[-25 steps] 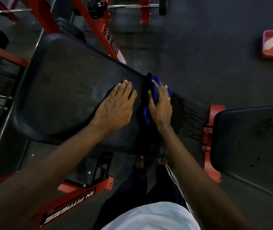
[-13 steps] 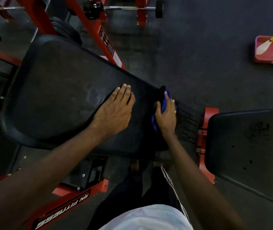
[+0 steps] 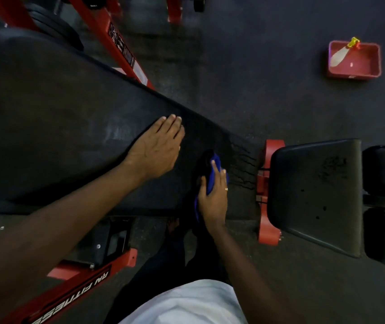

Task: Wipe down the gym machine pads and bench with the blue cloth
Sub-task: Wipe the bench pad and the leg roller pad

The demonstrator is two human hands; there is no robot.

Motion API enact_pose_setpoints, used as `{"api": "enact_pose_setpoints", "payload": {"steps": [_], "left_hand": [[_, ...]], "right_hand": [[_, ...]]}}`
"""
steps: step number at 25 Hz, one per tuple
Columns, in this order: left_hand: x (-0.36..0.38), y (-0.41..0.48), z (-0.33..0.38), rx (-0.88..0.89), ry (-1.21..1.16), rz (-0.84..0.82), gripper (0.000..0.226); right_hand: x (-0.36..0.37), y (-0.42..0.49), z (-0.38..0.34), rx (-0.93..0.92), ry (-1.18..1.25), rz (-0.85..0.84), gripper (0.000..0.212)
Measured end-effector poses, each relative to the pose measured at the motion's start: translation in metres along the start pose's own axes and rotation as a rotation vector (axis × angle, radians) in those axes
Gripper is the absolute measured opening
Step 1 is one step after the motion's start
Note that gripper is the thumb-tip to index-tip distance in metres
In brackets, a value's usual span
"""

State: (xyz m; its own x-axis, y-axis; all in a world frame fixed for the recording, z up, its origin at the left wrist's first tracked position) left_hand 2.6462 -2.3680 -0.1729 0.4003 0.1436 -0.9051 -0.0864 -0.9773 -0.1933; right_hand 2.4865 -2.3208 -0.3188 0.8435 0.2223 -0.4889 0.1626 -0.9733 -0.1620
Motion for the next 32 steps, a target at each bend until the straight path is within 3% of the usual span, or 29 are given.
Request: {"api": "enact_pose_setpoints", "payload": {"steps": [3,5,10,13,16,20,23,28,32], "left_hand": [[0.006,0.002,0.001,0.003,0.026,-0.002,0.058],[0.005,0.002,0.001,0.011,0.022,0.009,0.058],[0.006,0.003,0.001,0.004,0.03,-0.012,0.058],[0.007,0.003,0.001,0.011,0.012,-0.01,0.058],[0.008,0.003,0.001,0.012,0.023,-0.013,0.058],[0.008,0.002,0.001,0.017,0.035,-0.014,0.059],[0.009,0.003,0.001,0.024,0.041,-0.014,0.06],[0.011,0.004,0.002,0.022,0.057,-0.028,0.065],[0.011,0.004,0.003,0.008,0.061,-0.037,0.064]], "right_hand": [[-0.01,0.049,0.039,0.254,0.019,0.08,0.054],[-0.016,0.059,0.042,0.296,0.007,0.097,0.053],[0.002,-0.032,-0.031,0.027,0.028,-0.004,0.052],[0.008,-0.053,-0.023,-0.051,0.081,-0.082,0.061],[-0.002,-0.025,0.016,0.046,0.083,-0.007,0.058],[-0.02,0.031,0.087,0.312,0.069,0.093,0.05],[-0.026,0.038,0.095,0.393,0.059,0.131,0.05],[-0.004,-0.047,0.012,0.109,0.068,0.068,0.05],[-0.008,-0.004,0.025,0.135,0.075,0.081,0.05]]}}
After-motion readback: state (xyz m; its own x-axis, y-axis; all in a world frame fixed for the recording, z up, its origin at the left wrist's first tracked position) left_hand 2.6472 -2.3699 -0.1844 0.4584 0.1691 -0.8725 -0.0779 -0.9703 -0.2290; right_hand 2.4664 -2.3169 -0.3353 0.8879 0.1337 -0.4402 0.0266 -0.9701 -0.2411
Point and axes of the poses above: each hand's wrist, its own y-axis towards the middle knuckle, its own x-axis out of the palm, z = x × y, the point moved 10 cm from there along y, towards the middle knuckle, and after that the axes turned 4 degrees about -x, right-handed, at the moved point
